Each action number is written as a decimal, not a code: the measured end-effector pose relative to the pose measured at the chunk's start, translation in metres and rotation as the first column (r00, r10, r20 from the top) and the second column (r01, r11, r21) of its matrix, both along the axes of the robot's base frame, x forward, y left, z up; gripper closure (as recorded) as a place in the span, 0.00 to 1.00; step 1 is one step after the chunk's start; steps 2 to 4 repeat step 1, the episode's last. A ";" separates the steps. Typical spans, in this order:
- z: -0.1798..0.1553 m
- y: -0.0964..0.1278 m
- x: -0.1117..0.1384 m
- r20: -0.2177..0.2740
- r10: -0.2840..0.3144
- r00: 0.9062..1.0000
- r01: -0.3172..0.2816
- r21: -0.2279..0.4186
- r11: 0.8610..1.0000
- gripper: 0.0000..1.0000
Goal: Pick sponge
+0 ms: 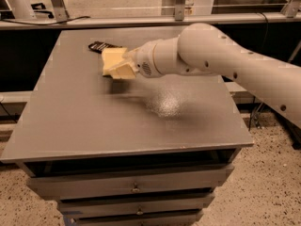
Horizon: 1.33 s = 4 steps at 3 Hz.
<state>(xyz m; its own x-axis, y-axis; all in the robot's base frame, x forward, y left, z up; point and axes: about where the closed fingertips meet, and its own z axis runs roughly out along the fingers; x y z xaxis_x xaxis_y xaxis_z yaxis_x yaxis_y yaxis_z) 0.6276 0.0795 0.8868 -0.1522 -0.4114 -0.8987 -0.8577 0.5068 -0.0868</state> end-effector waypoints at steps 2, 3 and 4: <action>0.058 -0.009 -0.007 0.036 0.037 0.999 -0.041 0.094 0.995 1.00; 0.058 -0.009 -0.007 0.036 0.037 0.999 -0.041 0.094 0.995 1.00; 0.058 -0.009 -0.007 0.036 0.037 0.999 -0.041 0.094 0.995 1.00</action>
Offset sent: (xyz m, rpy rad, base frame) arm 0.0000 0.0000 0.0000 0.0000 0.0000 0.0000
